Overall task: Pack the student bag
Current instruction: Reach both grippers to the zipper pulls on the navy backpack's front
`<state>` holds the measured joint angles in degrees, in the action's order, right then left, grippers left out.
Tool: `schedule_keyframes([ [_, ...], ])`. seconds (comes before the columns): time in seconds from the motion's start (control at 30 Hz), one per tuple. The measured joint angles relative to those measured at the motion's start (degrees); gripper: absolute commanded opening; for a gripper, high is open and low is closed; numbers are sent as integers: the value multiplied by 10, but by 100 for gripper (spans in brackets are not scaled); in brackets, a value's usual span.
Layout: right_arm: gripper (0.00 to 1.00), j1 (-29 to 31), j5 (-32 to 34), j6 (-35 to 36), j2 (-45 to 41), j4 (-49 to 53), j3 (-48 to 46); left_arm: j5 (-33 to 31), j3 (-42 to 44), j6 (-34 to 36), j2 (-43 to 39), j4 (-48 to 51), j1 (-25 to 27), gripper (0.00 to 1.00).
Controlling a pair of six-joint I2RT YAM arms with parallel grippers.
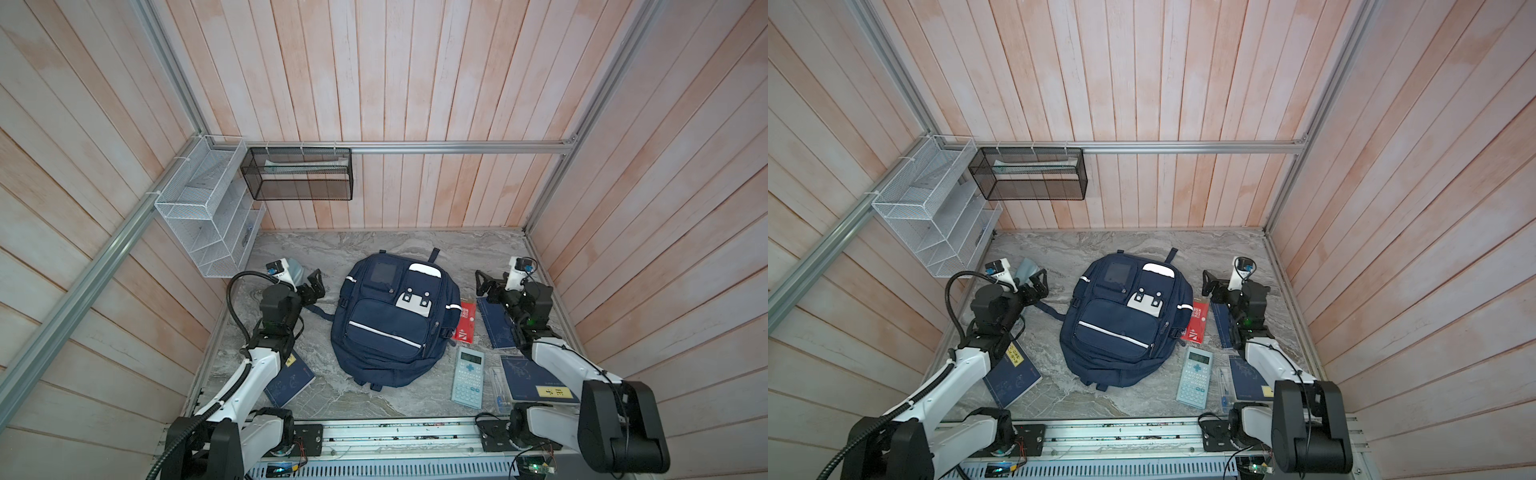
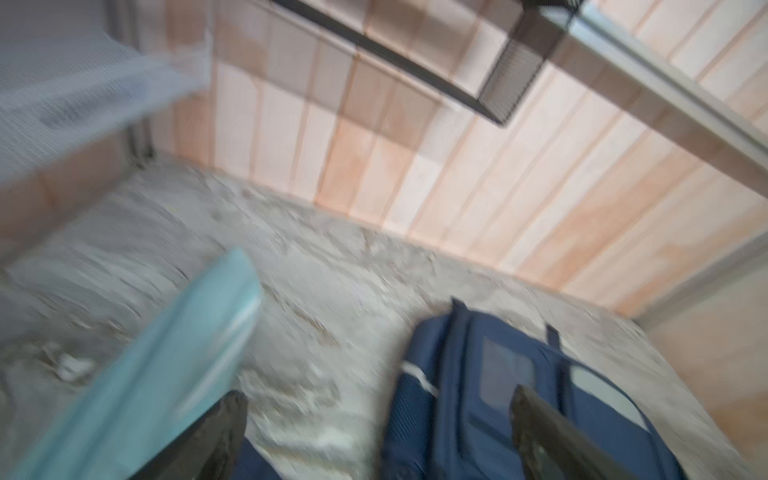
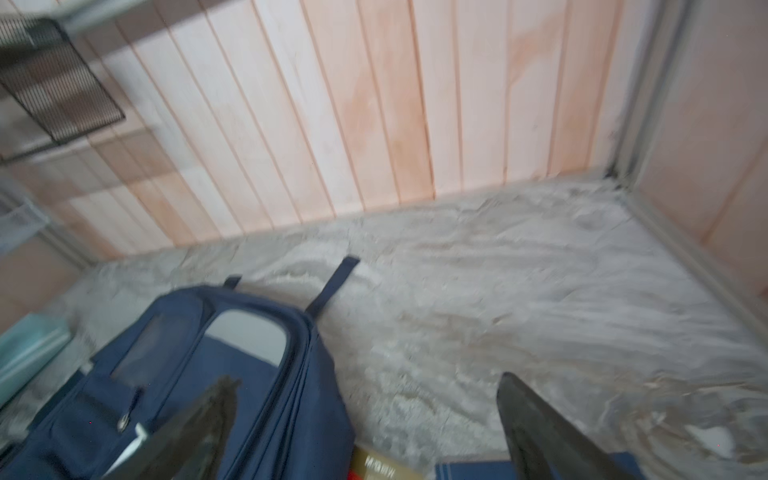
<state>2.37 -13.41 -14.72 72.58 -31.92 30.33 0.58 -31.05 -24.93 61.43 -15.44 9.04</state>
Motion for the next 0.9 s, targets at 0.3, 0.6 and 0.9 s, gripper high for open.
schedule_keyframes([
  [0.3,80,83,-61,9,224,198,212,17,-12,-166,80,135,272,67],
  [0.6,28,93,-105,30,383,298,367,36,-78,-190,260,114,245,43],
  [0.9,14,106,-121,34,374,305,352,59,-216,-146,403,101,160,43],
])
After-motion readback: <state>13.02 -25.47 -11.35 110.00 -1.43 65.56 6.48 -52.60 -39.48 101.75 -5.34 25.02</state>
